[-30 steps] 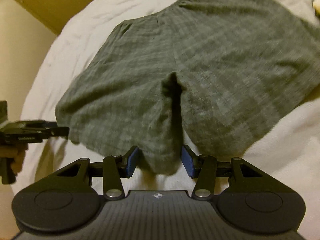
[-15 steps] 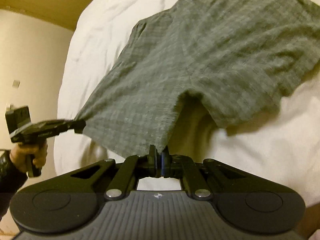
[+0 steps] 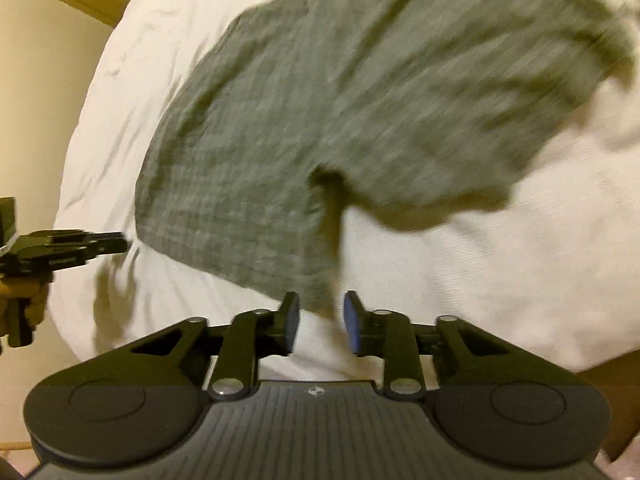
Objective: Fold clothes
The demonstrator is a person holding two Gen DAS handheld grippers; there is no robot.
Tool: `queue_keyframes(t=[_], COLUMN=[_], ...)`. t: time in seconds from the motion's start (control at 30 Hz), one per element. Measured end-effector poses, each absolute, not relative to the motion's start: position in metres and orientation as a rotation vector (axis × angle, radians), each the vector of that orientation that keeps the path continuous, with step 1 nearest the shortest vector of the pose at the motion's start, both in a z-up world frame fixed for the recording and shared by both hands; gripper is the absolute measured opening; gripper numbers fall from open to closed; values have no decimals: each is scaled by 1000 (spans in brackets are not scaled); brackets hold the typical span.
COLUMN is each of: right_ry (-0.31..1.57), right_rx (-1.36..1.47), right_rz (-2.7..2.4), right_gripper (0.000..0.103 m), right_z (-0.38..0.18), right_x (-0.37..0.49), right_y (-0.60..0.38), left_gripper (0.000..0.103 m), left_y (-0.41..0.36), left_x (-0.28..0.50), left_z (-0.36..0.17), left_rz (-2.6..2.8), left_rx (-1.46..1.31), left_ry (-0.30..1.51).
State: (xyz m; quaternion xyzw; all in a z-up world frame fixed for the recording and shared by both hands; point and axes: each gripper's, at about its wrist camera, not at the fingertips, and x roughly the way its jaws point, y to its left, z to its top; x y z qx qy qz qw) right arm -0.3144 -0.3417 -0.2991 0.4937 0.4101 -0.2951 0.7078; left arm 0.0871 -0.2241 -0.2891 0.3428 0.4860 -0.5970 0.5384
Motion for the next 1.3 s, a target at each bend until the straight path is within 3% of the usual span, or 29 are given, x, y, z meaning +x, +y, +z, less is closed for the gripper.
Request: queue_keyframes(t=[0.07,0.2,0.37,0.5,0.63,0.8,0.87,0.93,1.3], right_ry=[904,935,980,1000,1036,1100,1099,1106,1105], right_rx=[1059,942,764,729,717,788,838,826,823], right_rz=[-692,-735,-712,-630,-475,-297,-237,-213,-219], right_gripper=[37,41,48,49,49,49,34,5,2], right_z=[-287,-271,-257,-283,-313,-350,-356,-354,-326], right_x=[-322,-354,-407,-433,-442,-439,-440,-439,-438], right_y=[-351,-388,-469,-542,-595,-622,-625,-625,-627], left_gripper=[15,28,28,29,43,50,52,52,52], left_y=[-222,-223,-243,-263,-275,-285,-290,-296,-284], left_x=[67,6,-83,-139,-159,-167,-165,-163,-186], left_z=[-273,-256,-273,-300,-323,-333,-333,-334,-310], left_rz=[-1472,-1598,-1656,-1540,-1392,-1273,-1273,-1276,-1248], left_rx=[775,638,551,544,506,490,464,436,378], left_ry=[1133,1125,1177,1202,1225,1233,1225,1229,1285])
